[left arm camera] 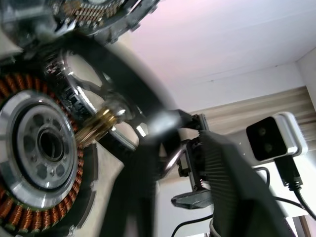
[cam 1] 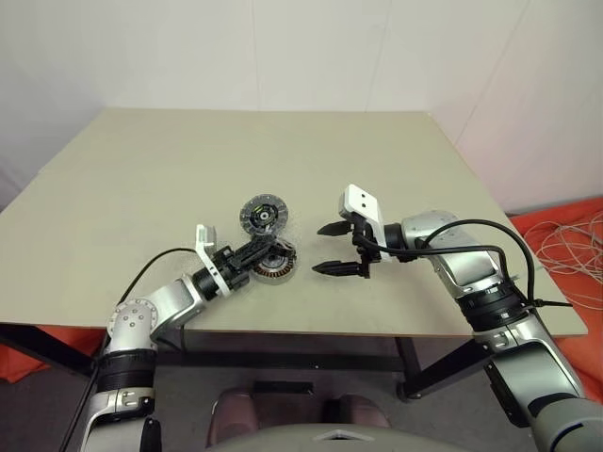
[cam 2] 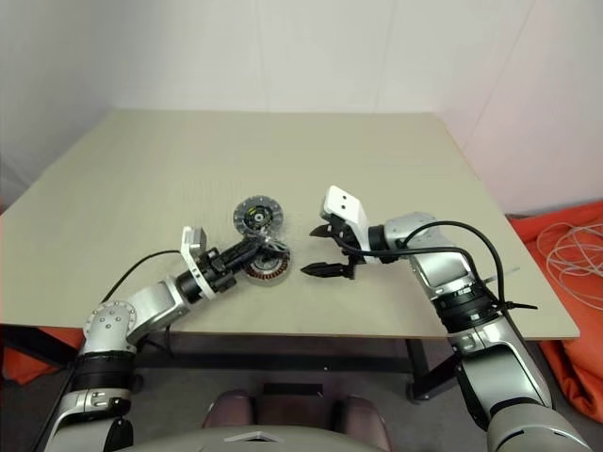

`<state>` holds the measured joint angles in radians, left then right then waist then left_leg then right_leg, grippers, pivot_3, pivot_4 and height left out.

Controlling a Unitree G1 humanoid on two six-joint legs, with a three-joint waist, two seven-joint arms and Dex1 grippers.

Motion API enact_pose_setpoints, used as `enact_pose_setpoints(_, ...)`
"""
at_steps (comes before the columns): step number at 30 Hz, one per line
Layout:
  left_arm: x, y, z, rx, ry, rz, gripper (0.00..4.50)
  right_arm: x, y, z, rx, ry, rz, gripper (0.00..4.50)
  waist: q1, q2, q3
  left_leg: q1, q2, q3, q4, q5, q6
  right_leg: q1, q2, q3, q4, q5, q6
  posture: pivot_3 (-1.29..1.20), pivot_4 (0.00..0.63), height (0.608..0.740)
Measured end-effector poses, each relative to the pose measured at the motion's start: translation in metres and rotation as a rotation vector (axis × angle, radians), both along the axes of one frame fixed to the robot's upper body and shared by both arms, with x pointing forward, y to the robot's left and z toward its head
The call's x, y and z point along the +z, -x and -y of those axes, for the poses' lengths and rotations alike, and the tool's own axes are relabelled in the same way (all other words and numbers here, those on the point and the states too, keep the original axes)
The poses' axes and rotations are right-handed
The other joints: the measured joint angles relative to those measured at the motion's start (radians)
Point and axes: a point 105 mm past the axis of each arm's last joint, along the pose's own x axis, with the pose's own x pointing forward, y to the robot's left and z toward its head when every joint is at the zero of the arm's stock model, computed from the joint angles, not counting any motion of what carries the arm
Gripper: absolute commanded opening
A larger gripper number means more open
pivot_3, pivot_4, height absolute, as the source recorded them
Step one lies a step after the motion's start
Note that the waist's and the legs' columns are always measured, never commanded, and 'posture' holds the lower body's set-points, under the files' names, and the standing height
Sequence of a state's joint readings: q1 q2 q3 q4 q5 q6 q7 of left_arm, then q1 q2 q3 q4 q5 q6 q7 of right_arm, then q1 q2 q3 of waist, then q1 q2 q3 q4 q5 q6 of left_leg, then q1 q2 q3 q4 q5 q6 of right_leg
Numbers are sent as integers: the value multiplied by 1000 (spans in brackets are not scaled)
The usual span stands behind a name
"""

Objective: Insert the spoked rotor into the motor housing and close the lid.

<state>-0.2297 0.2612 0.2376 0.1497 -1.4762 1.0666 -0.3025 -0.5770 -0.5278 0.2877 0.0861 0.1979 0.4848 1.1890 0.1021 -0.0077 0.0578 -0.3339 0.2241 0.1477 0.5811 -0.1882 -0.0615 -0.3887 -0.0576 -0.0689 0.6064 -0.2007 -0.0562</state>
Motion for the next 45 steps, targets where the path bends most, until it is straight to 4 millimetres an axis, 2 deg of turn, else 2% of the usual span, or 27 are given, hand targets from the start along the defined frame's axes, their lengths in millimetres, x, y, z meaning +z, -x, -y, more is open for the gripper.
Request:
enact_pose_setpoints(6,-1,1,4,-7,7,-6,4462,0,0,0,-2,0,3,4500,0,0,0,0,0,0,0,0,0,0,0,0,0,0,0,0,0,740)
enact_pose_setpoints(11,-1,7,4,-15,-10,-11,4462,0,-1,0,-4,0,4,4500,-1,0,0,0,0,0,0,0,0,0,0,0,0,0,0,0,0,740)
enact_pose_setpoints(18,18,23,-4,-15,-50,29,4462,0,0,0,-4,-1,5,4500,-1,0,0,0,0,0,0,0,0,0,0,0,0,0,0,0,0,740)
enact_pose_setpoints(23,14,37,-8,-17,-76,-20,4462,0,0,-1,-2,-3,4,4500,-1,0,0,0,0,0,0,0,0,0,0,-1,0,0,0,0,0,740)
enact_pose_setpoints(30,16,56,-4,-50,-105,-52,4462,0,0,-3,3,-9,3,4500,-1,0,0,1,0,0,0,0,0,0,0,-1,0,0,0,0,0,740)
enact_pose_setpoints(36,20,50,-7,-15,-109,-40,4462,-1,2,-7,16,-13,-3,4500,0,0,0,1,0,0,1,0,0,0,0,-1,0,0,0,0,0,740)
enact_pose_setpoints(45,37,29,9,-77,-121,72,4462,-1,2,-8,17,-13,-2,4500,0,0,0,1,0,0,0,0,0,0,0,-1,0,0,0,0,0,740)
